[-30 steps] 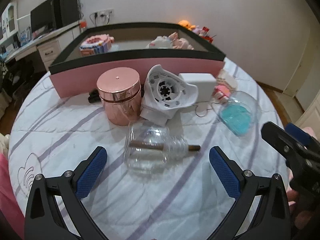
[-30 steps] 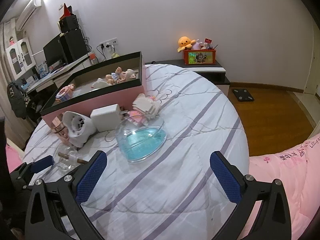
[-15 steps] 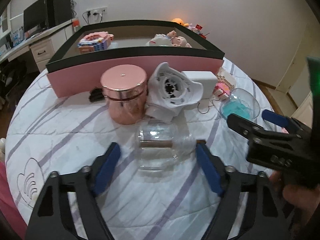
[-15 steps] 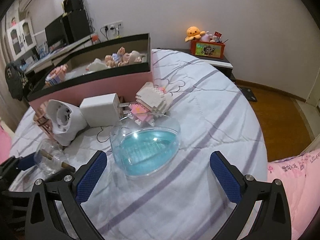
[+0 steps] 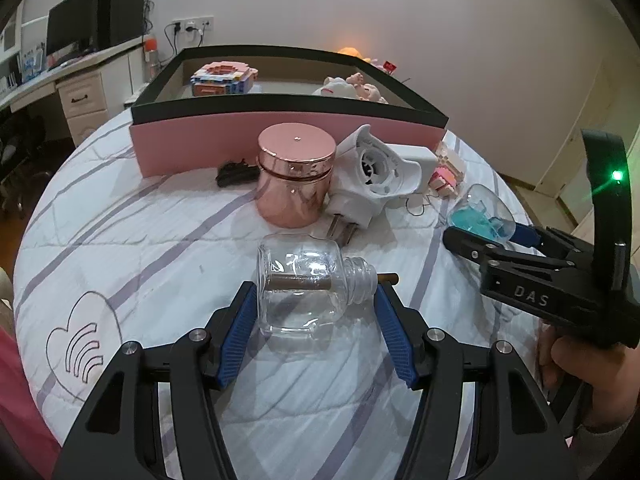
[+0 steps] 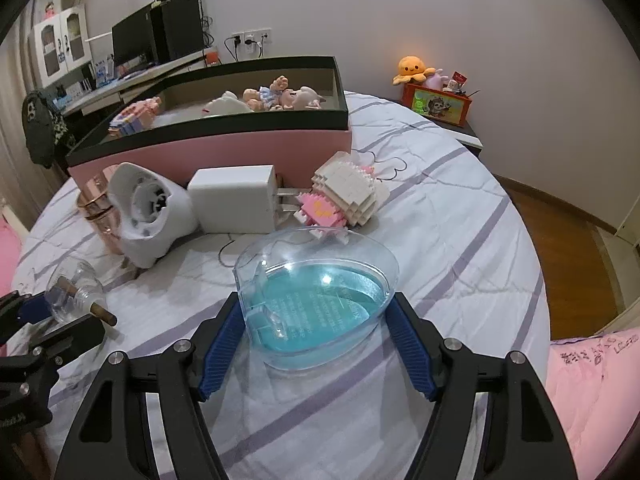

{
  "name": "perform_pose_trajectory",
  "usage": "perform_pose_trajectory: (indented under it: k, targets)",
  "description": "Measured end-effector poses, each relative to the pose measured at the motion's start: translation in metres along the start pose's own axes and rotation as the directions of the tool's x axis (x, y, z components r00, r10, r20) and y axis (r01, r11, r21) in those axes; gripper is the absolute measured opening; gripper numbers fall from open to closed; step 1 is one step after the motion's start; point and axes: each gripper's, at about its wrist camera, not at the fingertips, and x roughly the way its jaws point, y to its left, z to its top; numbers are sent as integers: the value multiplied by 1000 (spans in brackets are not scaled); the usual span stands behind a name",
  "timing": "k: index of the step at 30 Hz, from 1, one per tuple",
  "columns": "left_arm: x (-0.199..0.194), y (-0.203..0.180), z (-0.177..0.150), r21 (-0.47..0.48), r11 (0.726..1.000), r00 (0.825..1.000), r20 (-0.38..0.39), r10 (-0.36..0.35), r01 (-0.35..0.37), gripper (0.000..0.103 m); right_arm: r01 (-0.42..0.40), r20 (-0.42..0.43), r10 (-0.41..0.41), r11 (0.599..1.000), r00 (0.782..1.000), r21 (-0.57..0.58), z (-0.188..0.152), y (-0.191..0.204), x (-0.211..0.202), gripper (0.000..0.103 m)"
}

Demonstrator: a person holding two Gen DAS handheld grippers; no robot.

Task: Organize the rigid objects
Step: 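Lower the glass bottle and blue heart dish into the pink box and release both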

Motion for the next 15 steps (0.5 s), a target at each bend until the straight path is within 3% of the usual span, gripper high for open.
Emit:
perform_pose_trajectory:
  k: [9, 15]
  targets:
    - [-16, 5, -10, -5, 1000, 1000, 20, -1, 1, 61, -74, 26, 74, 997, 997, 20, -17, 3, -26, 72]
    - [-40, 17, -3, -10, 1000, 998, 66, 6, -5, 61, -123, 63, 123, 992, 990, -8, -7, 12, -46, 72]
